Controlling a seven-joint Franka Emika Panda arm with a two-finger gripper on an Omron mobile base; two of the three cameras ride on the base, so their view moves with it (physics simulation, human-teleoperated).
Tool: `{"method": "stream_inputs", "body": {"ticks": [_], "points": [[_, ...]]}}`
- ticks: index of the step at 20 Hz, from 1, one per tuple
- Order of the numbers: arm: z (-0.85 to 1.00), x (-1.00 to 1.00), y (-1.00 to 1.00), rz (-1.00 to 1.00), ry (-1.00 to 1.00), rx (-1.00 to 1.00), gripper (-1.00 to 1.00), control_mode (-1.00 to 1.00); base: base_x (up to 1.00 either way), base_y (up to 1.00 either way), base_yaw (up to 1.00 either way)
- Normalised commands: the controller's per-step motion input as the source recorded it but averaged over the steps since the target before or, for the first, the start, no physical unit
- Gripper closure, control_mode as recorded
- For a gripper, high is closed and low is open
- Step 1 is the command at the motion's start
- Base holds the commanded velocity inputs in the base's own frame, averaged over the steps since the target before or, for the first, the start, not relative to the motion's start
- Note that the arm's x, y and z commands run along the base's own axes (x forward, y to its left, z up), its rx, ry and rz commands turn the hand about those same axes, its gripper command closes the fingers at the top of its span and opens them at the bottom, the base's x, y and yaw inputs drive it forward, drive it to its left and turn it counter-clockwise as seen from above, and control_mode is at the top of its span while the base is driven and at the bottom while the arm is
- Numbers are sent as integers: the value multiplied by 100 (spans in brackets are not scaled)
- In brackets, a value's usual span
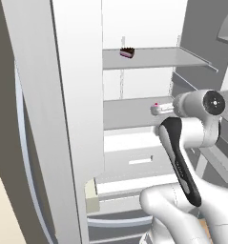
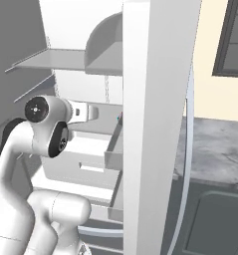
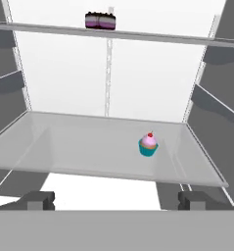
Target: Take the cake and cupcake from the fridge and place them on the empty tray on the dining counter.
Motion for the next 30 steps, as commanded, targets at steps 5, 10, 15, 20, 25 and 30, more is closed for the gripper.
{"method": "stream_inputs", "body": {"ticks": [5,10,15,20,25,30], "points": [[0,39,-3,-5,9,-1,-100,-100,0,0,0],[-16,47,-1,-9,15,-6,-100,-100,0,0,0],[-37,34,-14,0,9,0,-100,-100,0,0,0],[-32,32,-12,0,4,0,-100,-100,0,0,0],[-15,44,-19,0,1,0,-100,-100,0,0,0],[-14,44,-27,0,0,0,-100,-100,0,0,0]]}}
